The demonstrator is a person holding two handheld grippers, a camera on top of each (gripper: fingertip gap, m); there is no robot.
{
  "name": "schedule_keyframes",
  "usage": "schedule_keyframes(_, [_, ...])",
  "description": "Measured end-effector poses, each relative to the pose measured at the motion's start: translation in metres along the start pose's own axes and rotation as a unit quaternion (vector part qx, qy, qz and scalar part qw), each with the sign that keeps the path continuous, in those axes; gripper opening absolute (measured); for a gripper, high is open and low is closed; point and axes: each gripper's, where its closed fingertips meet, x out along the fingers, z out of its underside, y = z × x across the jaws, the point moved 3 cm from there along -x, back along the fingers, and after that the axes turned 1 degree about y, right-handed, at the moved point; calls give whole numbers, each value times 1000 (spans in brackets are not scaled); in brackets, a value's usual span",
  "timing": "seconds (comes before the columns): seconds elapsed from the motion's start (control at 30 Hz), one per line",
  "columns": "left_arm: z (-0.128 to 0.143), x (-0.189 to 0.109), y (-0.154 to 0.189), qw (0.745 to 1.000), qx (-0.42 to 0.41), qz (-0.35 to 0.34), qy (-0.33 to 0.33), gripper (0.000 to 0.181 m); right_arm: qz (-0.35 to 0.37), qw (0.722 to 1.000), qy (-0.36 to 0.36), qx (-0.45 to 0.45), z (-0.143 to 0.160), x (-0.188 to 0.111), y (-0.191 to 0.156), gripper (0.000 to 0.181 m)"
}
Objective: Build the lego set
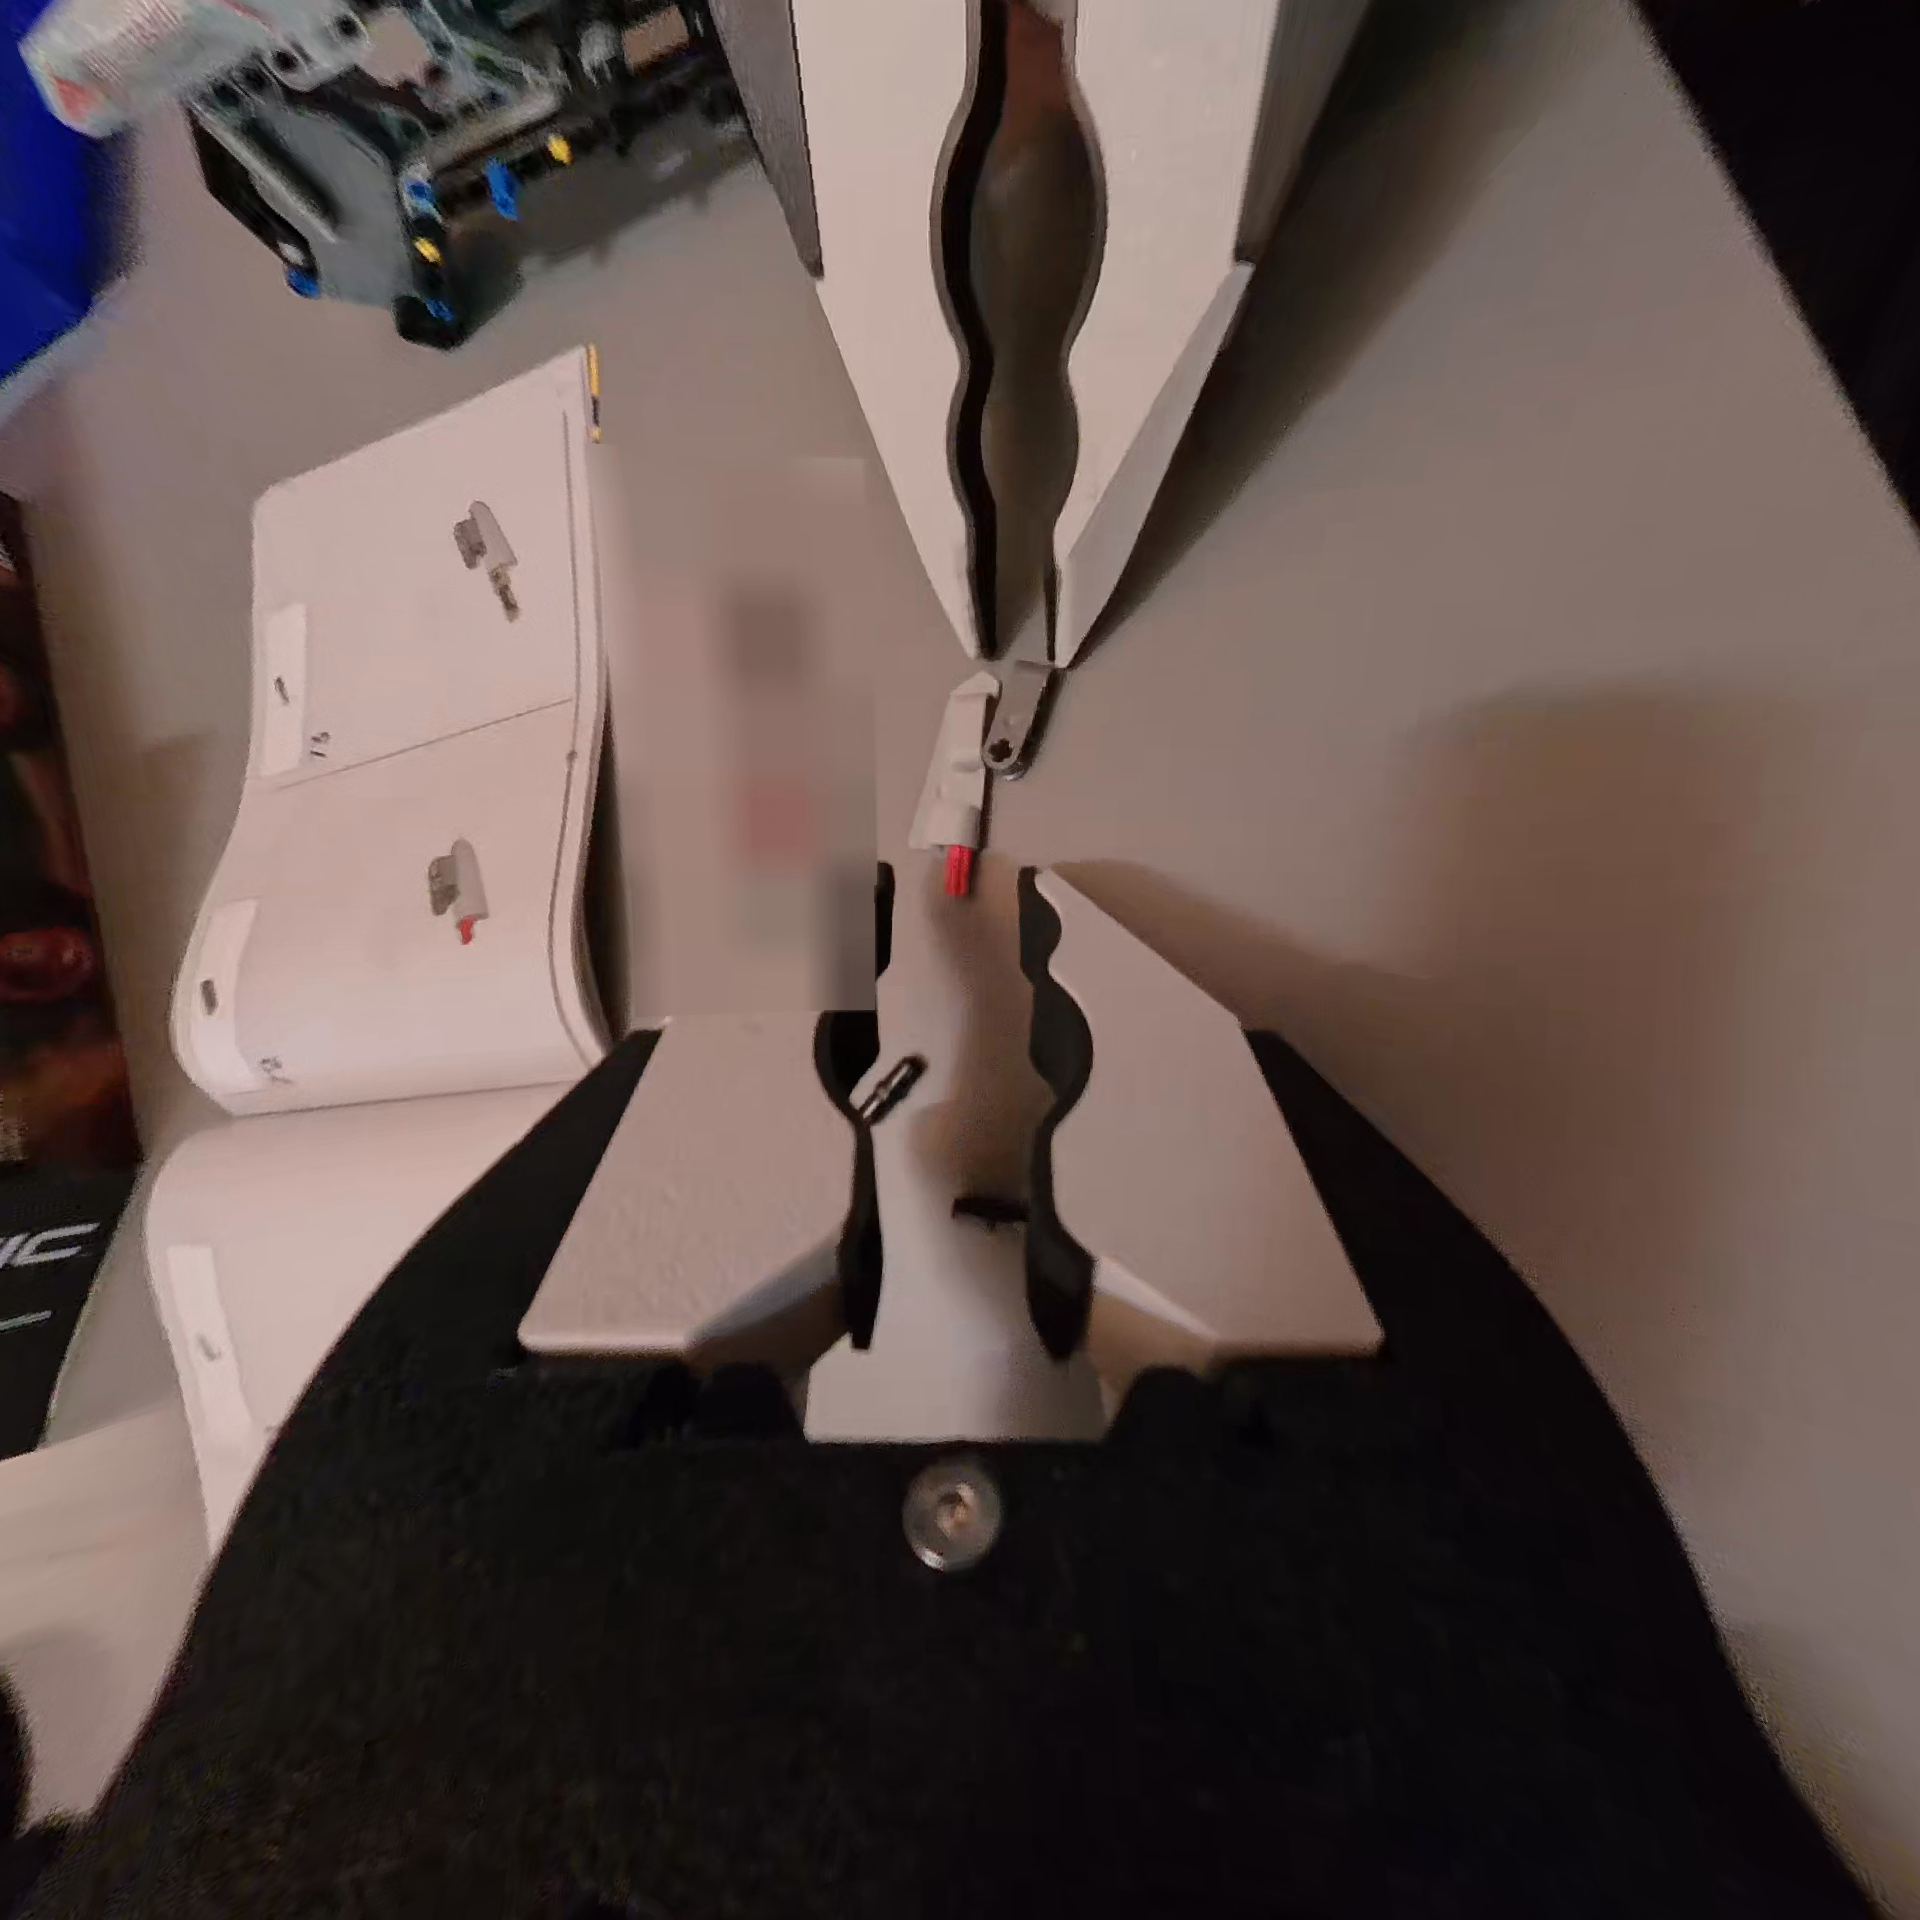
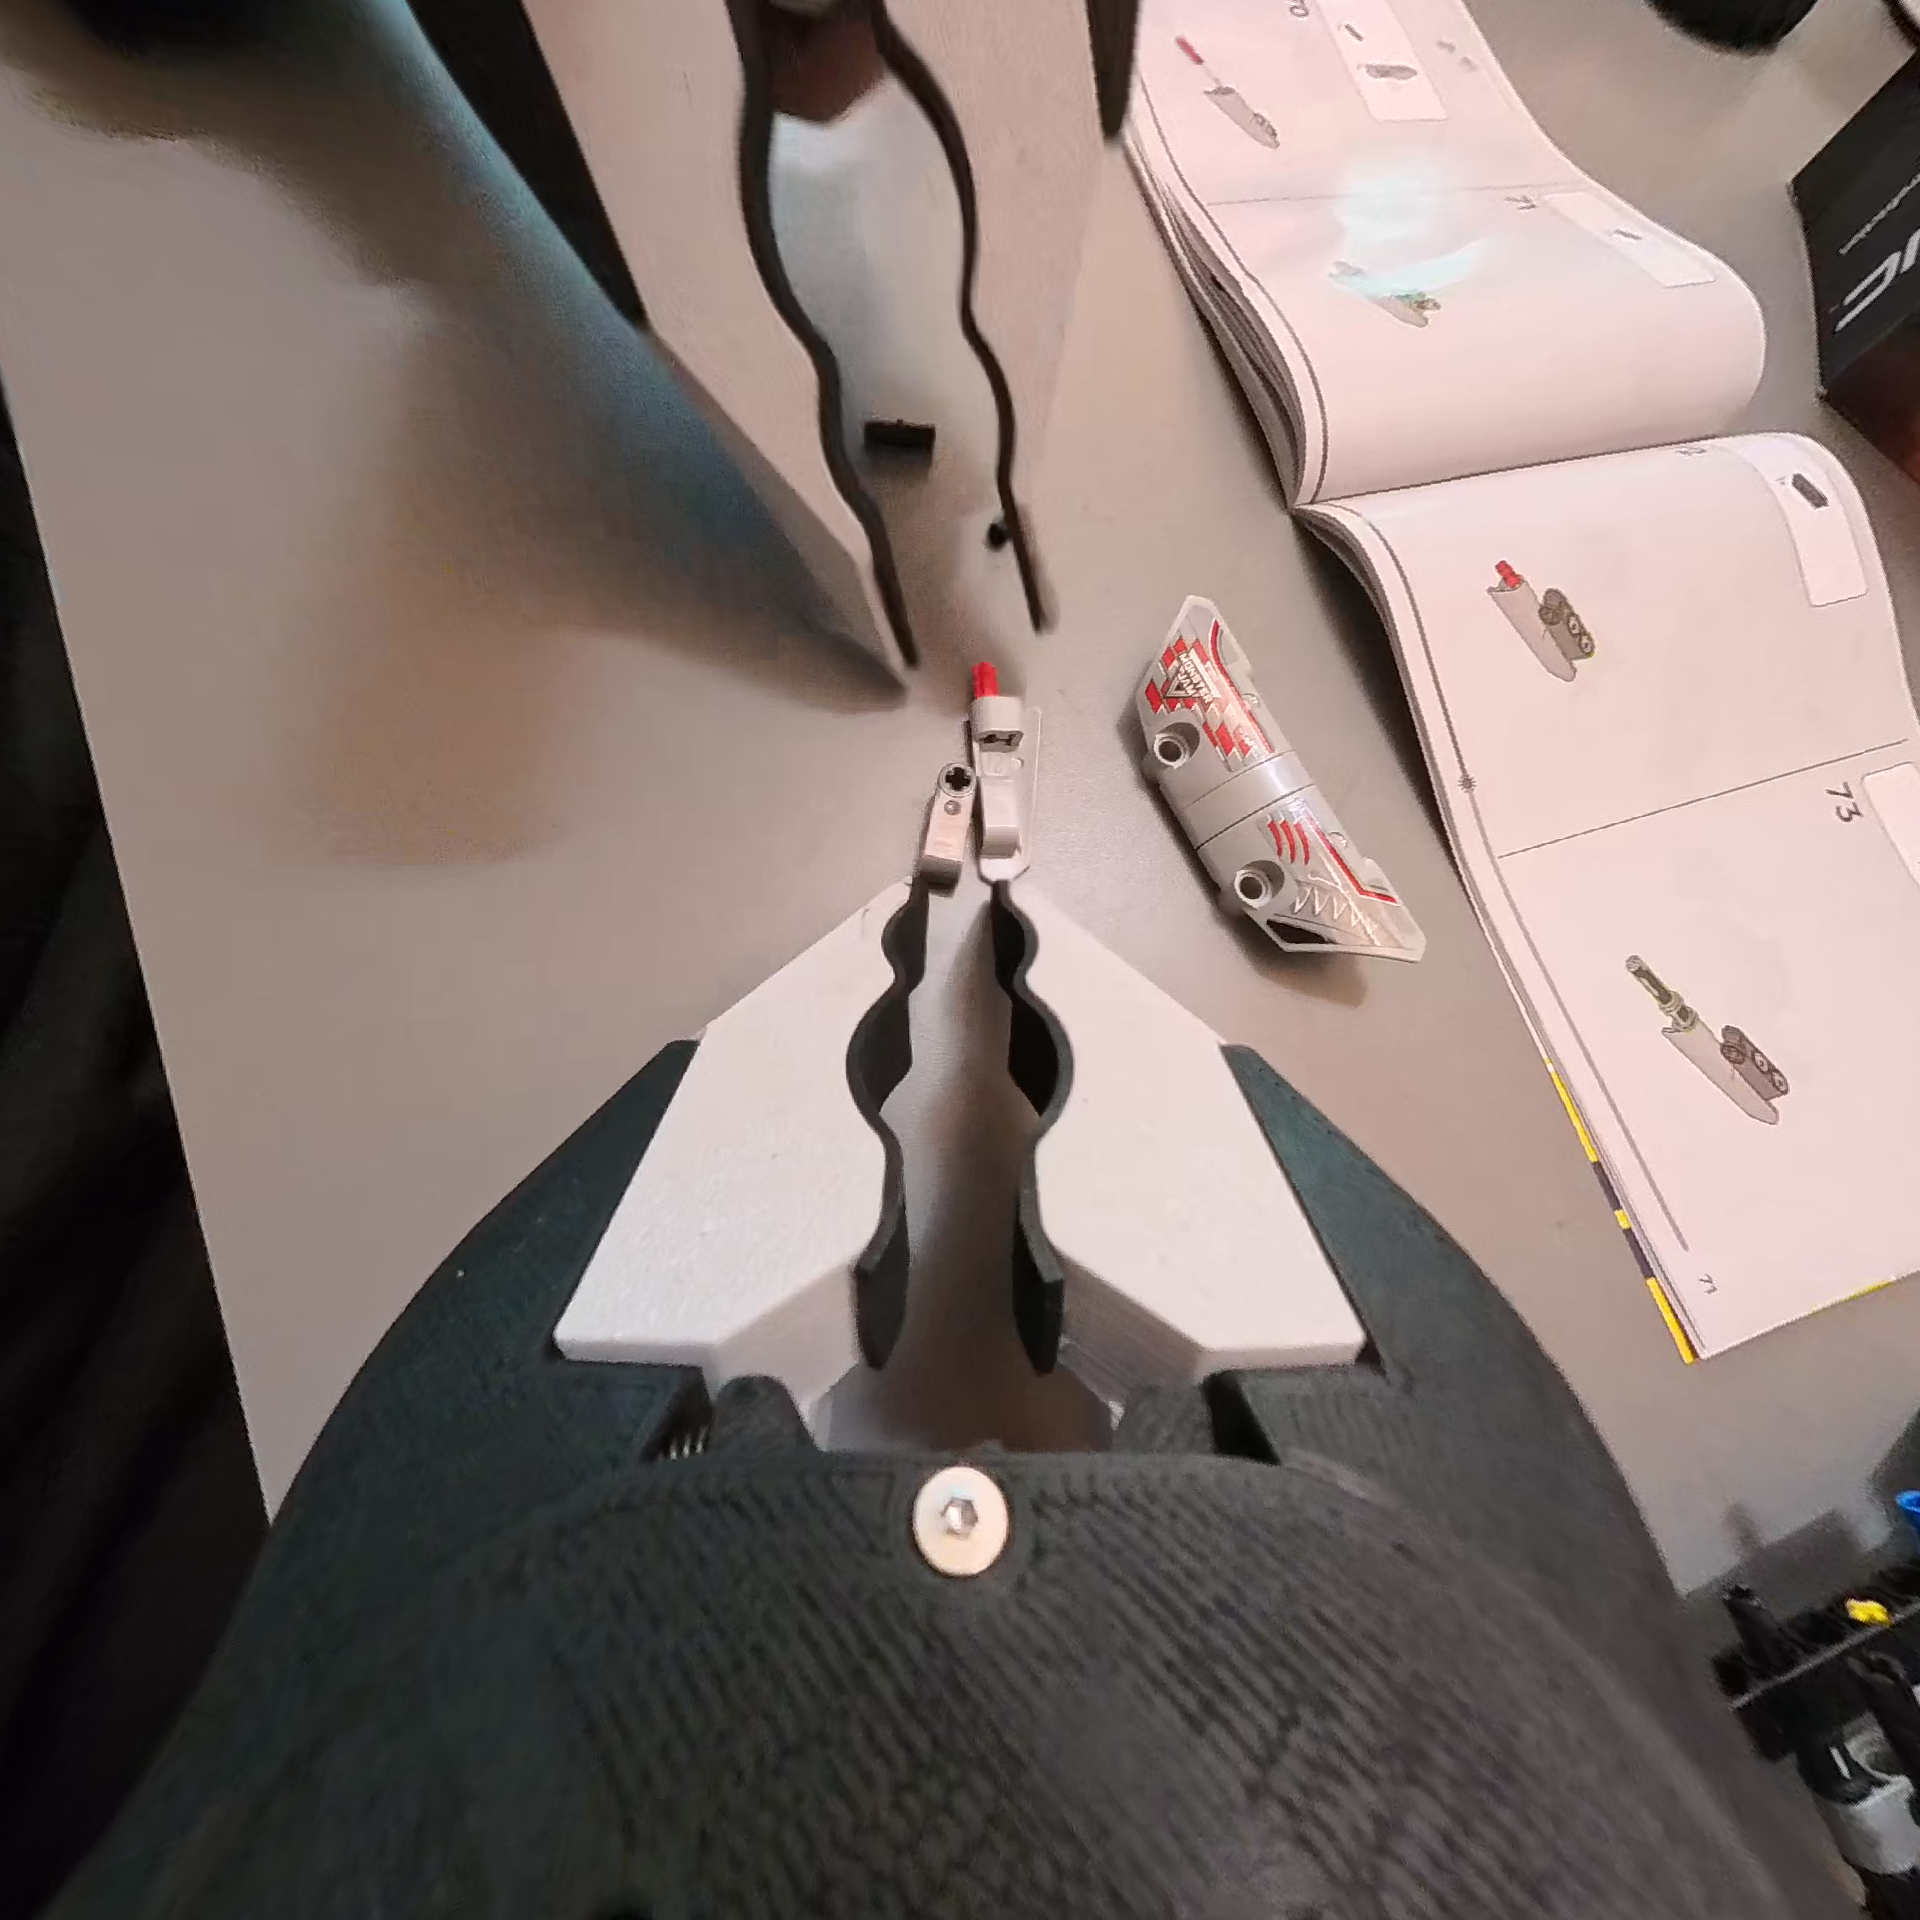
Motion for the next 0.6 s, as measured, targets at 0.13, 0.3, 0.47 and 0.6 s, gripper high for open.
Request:
schedule_keyframes(0.13, [-1, 15, -4, 999, -40, 2, -3, 11, 4, 1000, 1, -13, 0, 0, -2, 11])
schedule_keyframes(0.3, [-1, 16, -2, 997, -66, -28, -7, 7, 2, 1000, 6, -29, -1, -2, -5, 20])
schedule_keyframes(0.47, [0, 3, 4, 993, -117, -11, 6, 7, 59, 993, 27, -95, -3, -5, 3, 27])
schedule_keyframes(0.6, [-5, -18, -1, 971, -223, 63, 66, 7, 101, 971, 77, -204, -17, -2, -6, 27])
